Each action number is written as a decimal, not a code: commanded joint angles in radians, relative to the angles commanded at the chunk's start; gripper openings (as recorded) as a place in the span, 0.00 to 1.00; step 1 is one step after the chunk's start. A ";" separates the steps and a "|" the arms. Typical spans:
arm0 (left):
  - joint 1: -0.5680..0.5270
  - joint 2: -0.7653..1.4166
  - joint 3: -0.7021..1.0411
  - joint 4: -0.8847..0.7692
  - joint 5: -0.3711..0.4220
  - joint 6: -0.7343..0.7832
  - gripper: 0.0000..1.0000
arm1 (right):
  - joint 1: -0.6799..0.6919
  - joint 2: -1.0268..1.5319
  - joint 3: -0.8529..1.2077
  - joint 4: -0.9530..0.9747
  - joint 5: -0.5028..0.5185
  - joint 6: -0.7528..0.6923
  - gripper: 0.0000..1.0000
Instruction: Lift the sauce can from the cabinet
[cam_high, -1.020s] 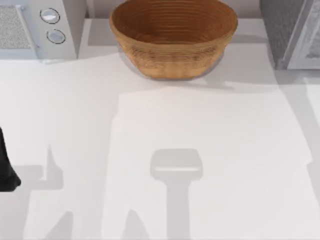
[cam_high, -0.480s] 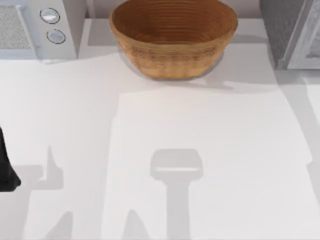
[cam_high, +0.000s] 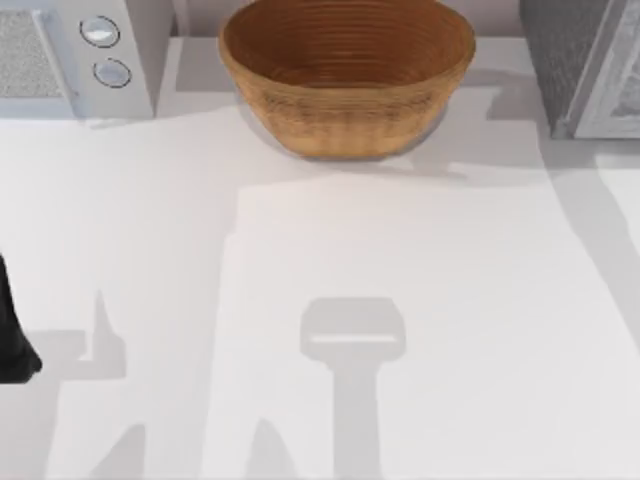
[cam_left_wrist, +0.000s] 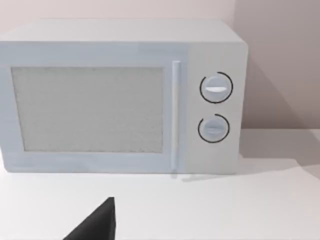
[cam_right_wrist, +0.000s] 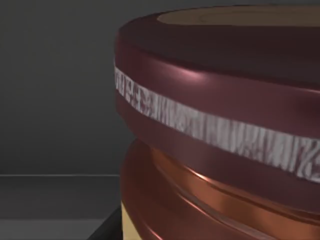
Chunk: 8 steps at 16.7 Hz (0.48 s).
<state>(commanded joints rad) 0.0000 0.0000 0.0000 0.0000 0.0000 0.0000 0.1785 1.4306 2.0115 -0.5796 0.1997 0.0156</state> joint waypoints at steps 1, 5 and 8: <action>0.000 0.000 0.000 0.000 0.000 0.000 1.00 | 0.015 -0.040 0.004 -0.045 0.014 0.000 0.00; 0.000 0.000 0.000 0.000 0.000 0.000 1.00 | 0.061 -0.166 0.017 -0.180 0.059 0.000 0.00; 0.000 0.000 0.000 0.000 0.000 0.000 1.00 | 0.068 -0.183 0.019 -0.198 0.066 -0.001 0.00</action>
<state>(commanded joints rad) 0.0000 0.0000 0.0000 0.0000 0.0000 0.0000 0.2462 1.2475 2.0305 -0.7772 0.2653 0.0150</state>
